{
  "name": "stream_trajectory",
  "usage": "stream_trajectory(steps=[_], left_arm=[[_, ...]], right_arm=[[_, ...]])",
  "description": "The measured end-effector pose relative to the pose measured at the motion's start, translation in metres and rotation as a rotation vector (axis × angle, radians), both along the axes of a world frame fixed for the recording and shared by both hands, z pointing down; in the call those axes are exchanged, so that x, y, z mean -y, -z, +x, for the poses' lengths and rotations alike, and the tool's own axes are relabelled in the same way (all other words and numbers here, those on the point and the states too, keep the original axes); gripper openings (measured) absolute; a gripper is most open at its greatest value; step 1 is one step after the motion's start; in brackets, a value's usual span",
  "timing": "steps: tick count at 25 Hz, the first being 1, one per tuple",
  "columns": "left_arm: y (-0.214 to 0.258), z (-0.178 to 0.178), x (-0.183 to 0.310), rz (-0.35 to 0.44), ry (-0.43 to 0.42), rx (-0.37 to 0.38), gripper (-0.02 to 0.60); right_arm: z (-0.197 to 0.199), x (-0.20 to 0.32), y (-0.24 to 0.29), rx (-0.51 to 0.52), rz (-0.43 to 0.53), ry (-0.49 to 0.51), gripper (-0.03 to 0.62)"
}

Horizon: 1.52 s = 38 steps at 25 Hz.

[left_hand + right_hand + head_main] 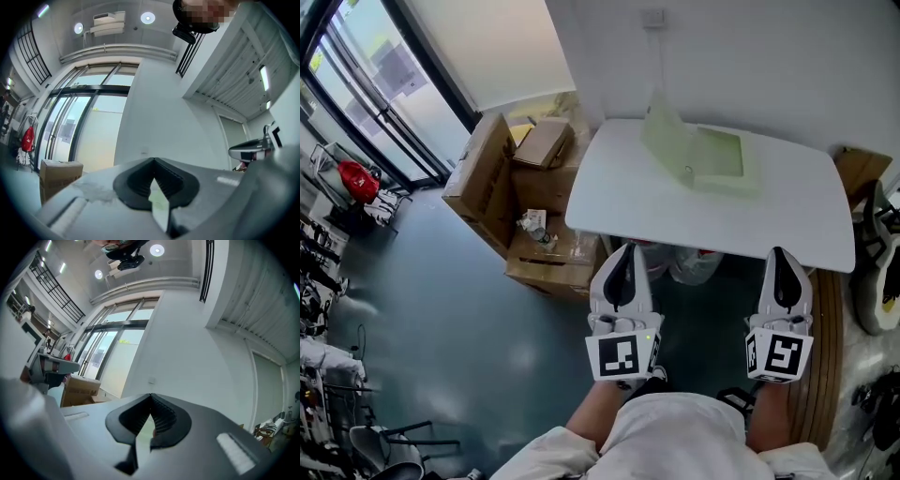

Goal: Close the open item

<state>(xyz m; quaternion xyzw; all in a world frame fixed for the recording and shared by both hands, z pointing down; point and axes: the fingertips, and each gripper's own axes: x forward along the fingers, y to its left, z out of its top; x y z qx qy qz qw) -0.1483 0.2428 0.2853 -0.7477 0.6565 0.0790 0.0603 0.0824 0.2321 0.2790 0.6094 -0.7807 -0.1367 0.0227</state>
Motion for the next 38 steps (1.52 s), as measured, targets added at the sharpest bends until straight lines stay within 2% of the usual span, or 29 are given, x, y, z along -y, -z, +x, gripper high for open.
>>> stream_trajectory(steps=[3, 7, 13, 23, 38], left_arm=[[-0.003, -0.012, 0.016, -0.014, -0.001, -0.022, 0.002], [-0.007, -0.022, 0.032, -0.010, -0.013, -0.016, 0.002], [-0.014, -0.025, 0.049, -0.018, -0.057, -0.059, 0.002], [-0.026, -0.013, 0.076, -0.060, -0.056, 0.005, 0.002], [-0.002, 0.036, 0.172, -0.057, -0.025, 0.037, 0.002]], right_arm=[[-0.007, 0.012, 0.002, -0.008, -0.008, -0.016, 0.002], [-0.020, 0.024, 0.005, -0.048, 0.009, -0.032, 0.002], [-0.025, 0.042, 0.005, -0.062, 0.013, -0.059, 0.002], [-0.031, 0.069, -0.014, -0.044, -0.008, -0.038, 0.002], [0.025, 0.174, -0.004, -0.003, -0.022, -0.016, 0.002]])
